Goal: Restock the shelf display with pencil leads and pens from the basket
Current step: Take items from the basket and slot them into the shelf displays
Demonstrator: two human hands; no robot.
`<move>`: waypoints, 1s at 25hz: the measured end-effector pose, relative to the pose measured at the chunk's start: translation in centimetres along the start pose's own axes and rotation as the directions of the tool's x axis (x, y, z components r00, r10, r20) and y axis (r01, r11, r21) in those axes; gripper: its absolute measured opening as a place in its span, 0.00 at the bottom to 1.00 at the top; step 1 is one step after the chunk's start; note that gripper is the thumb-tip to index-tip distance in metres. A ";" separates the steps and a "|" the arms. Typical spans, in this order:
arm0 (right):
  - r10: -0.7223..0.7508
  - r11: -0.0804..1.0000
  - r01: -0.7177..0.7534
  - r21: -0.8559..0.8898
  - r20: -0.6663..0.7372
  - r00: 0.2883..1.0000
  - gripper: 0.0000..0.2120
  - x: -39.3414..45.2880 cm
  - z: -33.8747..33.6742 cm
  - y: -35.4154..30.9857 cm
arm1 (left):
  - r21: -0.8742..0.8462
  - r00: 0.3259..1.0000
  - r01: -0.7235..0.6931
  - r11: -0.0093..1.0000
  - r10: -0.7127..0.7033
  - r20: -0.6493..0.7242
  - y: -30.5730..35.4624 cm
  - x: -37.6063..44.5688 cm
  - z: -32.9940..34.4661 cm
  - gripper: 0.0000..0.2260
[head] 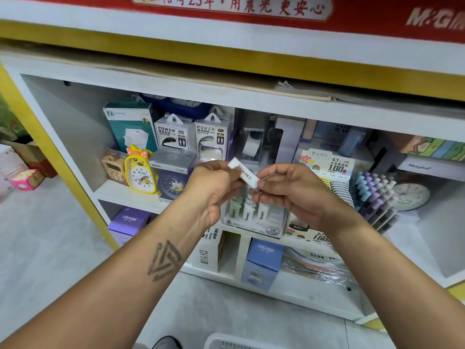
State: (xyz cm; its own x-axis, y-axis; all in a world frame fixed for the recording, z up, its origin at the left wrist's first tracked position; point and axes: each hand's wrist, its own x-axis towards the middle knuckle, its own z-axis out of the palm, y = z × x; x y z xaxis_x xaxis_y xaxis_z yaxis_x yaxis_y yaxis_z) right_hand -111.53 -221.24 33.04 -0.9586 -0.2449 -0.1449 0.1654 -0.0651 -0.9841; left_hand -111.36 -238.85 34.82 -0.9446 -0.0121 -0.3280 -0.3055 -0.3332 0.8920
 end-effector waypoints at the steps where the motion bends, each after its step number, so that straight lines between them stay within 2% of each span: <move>1: -0.031 0.999 0.031 0.020 -0.033 0.999 0.11 0.1 -0.3 0.0 | -0.005 1.000 0.009 1.000 -0.009 0.006 0.0 0.1 0.0 0.06; 3: -0.113 0.994 0.113 -0.008 -0.148 0.982 0.09 0.4 -0.9 0.0 | 0.034 0.999 0.035 0.999 -0.037 0.036 -0.3 0.2 0.0 0.09; 4: -0.184 0.982 0.170 -0.080 -0.228 0.956 0.09 0.6 -1.2 -0.1 | 0.109 0.998 0.037 0.993 -0.042 0.044 -0.6 0.1 0.0 0.10; 5: -0.281 0.953 0.226 -0.203 -0.302 0.911 0.09 0.8 -1.7 -0.2 | 0.254 0.999 0.008 0.967 -0.019 0.041 -0.9 0.1 0.1 0.09; 6: -0.396 0.889 0.259 -0.377 -0.351 0.849 0.10 0.9 -2.1 -0.3 | 0.452 0.998 -0.058 0.890 0.040 0.050 -1.3 0.1 0.2 0.09; 7: -0.512 0.780 0.254 -0.572 -0.351 0.784 0.10 1.0 -2.4 -0.4 | 0.651 0.988 -0.152 0.744 0.115 0.099 -1.6 0.0 0.2 0.11; 8: -0.608 0.629 0.214 -0.748 -0.300 0.735 0.09 1.1 -2.7 -0.4 | 0.804 0.966 -0.254 0.538 0.176 0.188 -1.9 -0.1 0.3 0.14; 9: -0.668 0.467 0.166 -0.868 -0.224 0.709 0.07 1.2 -2.9 -0.1 | 0.881 0.933 -0.350 0.320 0.200 0.298 -2.3 -0.2 0.3 0.17; 10: -0.695 0.336 0.135 -0.932 -0.149 0.704 0.05 1.4 -2.9 0.2 | 0.891 0.896 -0.431 0.144 0.187 0.403 -2.7 -0.2 0.3 0.19; 11: -0.694 0.250 0.122 -0.961 -0.090 0.714 0.04 1.5 -2.8 0.6 | 0.870 0.863 -0.493 0.028 0.143 0.485 -3.2 -0.2 0.3 0.21; 13: -0.647 0.174 0.120 -0.977 -0.022 0.762 0.03 1.9 -2.6 1.5 | 0.826 0.828 -0.554 -0.105 0.029 0.559 -4.2 -0.1 0.2 0.23; 16: -0.557 0.157 0.124 -0.980 0.016 0.831 0.03 2.5 -2.6 2.6 | 0.793 0.817 -0.571 -0.214 -0.046 0.575 -5.1 0.1 0.1 0.23; 19: -0.509 0.148 0.110 -0.983 0.019 0.860 0.03 2.8 -2.5 3.0 | 0.788 0.812 -0.577 -0.215 -0.048 0.582 -5.1 0.2 0.1 0.23; 22: -0.483 0.194 0.121 -0.974 0.013 0.876 0.03 2.8 -2.5 2.8 | 0.788 0.812 -0.578 -0.214 -0.050 0.582 -5.0 0.2 0.0 0.21; 25: -0.412 0.124 0.130 -0.984 0.068 0.909 0.09 3.0 -2.4 2.9 | 0.787 0.811 -0.579 -0.213 -0.045 0.584 -4.8 0.2 0.1 0.19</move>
State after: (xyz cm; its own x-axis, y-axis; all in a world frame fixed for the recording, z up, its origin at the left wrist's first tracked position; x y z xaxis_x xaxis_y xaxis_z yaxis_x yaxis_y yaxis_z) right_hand -114.49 -219.86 29.52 -0.9234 -0.2613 0.2811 -0.3317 0.9118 -0.2421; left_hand -110.04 -237.19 30.48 -0.8221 0.5555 -0.1250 0.5170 0.8202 0.2448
